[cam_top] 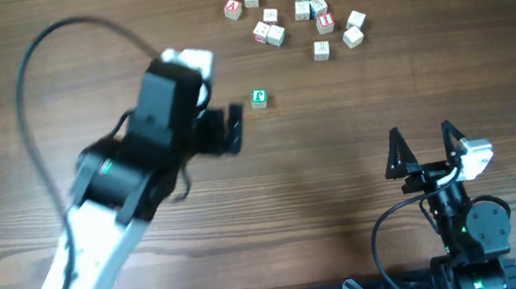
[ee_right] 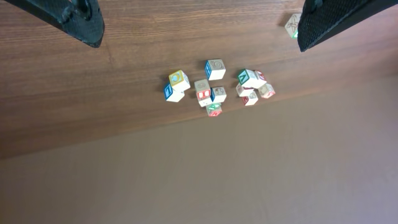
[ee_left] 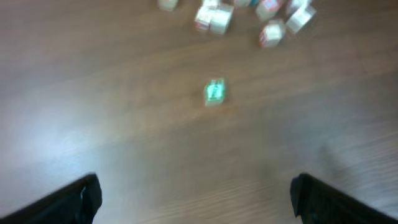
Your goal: Form a circle
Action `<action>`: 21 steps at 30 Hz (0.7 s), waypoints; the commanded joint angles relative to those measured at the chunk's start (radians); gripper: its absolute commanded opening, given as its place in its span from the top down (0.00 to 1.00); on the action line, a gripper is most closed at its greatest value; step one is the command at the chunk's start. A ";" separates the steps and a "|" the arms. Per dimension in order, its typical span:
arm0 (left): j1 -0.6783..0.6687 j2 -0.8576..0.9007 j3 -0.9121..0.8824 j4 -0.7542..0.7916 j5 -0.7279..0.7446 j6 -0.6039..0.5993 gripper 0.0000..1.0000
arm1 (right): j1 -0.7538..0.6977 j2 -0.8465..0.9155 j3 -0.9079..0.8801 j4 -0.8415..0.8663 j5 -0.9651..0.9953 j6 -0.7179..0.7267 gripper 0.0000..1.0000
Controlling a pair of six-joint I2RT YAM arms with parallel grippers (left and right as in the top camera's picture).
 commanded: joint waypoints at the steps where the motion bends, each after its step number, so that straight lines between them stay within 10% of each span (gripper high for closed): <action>1: 0.001 -0.134 -0.003 -0.198 -0.145 -0.207 0.00 | -0.003 -0.002 -0.001 0.003 -0.009 0.002 0.00; 15: 0.001 -0.500 -0.092 -0.552 -0.268 -0.464 0.00 | -0.003 -0.002 -0.001 0.005 -0.010 0.011 0.00; 21: 0.001 -0.537 -0.182 -0.516 -0.254 -0.546 0.00 | -0.003 -0.002 -0.001 0.006 -0.040 0.571 0.00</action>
